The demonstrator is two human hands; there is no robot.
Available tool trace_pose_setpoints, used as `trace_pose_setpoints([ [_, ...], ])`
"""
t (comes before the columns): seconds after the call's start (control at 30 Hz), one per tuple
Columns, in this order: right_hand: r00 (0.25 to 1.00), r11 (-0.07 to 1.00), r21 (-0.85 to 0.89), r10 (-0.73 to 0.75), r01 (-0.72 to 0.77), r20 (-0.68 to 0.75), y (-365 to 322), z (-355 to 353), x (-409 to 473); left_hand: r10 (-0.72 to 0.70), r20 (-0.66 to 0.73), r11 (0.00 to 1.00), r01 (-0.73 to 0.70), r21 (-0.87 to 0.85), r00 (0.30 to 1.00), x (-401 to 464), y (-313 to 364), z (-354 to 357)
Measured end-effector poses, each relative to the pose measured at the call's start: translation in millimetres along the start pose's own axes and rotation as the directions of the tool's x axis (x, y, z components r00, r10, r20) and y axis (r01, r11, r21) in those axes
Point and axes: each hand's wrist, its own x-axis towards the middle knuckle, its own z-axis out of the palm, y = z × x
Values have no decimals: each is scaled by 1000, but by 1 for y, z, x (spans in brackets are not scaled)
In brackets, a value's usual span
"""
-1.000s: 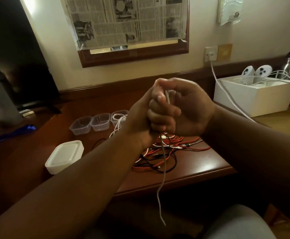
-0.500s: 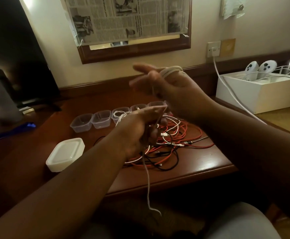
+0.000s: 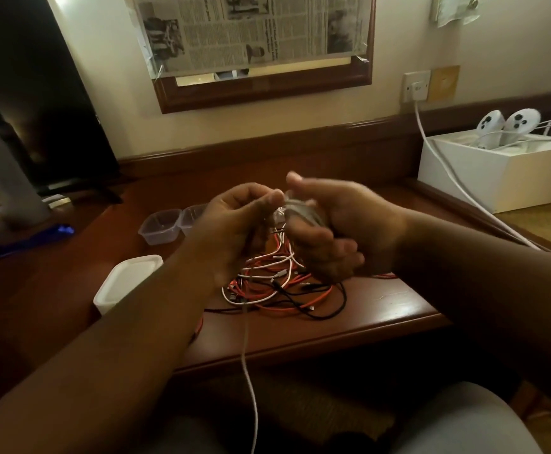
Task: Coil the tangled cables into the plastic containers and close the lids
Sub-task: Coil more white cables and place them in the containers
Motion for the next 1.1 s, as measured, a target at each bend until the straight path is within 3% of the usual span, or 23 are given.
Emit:
trace_pose_setpoints([
  [0.1,957,930,292,-266,222,119,-10,9,5,-135,20,956,136,-260,991,-2,-17,21],
  [0.17,899,848,324,-437,420,-22,-20,11,6,-174,12,956,172,-237,985,-7,-23,36],
  [0.2,852,823,220,-499,523,-156,-24,10,6,-186,35,961,189,-203,982,-10,-25,40],
  [0.27,679,788,-283,-615,547,-401,-27,0,4,-195,63,975,200,-96,979,-14,-25,41],
  [0.3,582,696,-597,-695,399,-422,-25,-5,3,-189,49,982,190,-5,981,-13,-25,37],
  [0.33,534,512,-845,-762,151,-366,-23,-9,3,-167,27,979,163,124,986,-13,-22,34],
  [0.37,559,274,-953,-773,-131,-300,-19,-13,4,-113,7,949,106,296,994,-11,-19,29],
  [0.43,690,-132,-868,-667,-479,-279,-7,-18,5,54,41,756,-68,651,998,-8,-15,18],
  [0.47,733,-242,-818,-617,-521,-285,0,-19,6,133,92,636,-156,755,987,-8,-13,12],
  [0.5,752,-273,-804,-590,-528,-294,7,-19,8,202,140,559,-232,796,969,-7,-12,6],
  [0.53,754,-219,-816,-559,-535,-344,14,-17,10,249,162,528,-274,804,955,-6,-9,1],
  [0.57,745,-56,-842,-501,-536,-441,18,-15,12,273,159,529,-286,799,949,-5,-7,-3],
  [0.63,774,514,-726,-171,-458,-610,20,-12,11,218,77,673,-207,711,973,-5,-6,-5],
  [0.67,847,757,-547,17,-358,-531,18,-11,7,139,22,816,-127,564,990,-6,-8,-4],
  [0.7,930,920,-324,96,-219,-356,15,-11,3,49,-26,931,-37,362,998,-7,-10,-2],
  [0.73,982,993,-89,58,-75,-180,11,-9,0,-30,-54,988,38,150,998,-8,-13,2],
  [0.8,983,955,232,-178,183,-40,4,-4,-2,-128,-94,985,116,-125,987,-10,-21,11],
  [0.87,920,871,297,-364,392,-148,-2,4,2,-196,-103,954,166,-250,975,-12,-26,21],
  [0.9,860,843,210,-442,495,-256,-3,7,4,-221,-88,946,192,-260,971,-13,-27,25],
  [0.97,665,783,-190,-608,592,-434,-2,9,7,-271,-28,946,261,-194,962,-16,-26,32],
  [1.03,460,577,-703,-800,416,-385,1,5,9,-316,26,944,317,-96,948,-21,-24,37],
  [1.07,413,380,-904,-868,195,-276,4,2,10,-326,28,944,327,-46,945,-22,-23,38],
  [1.1,435,163,-986,-885,-43,-165,7,-3,10,-313,20,950,313,19,949,-23,-21,38],
])
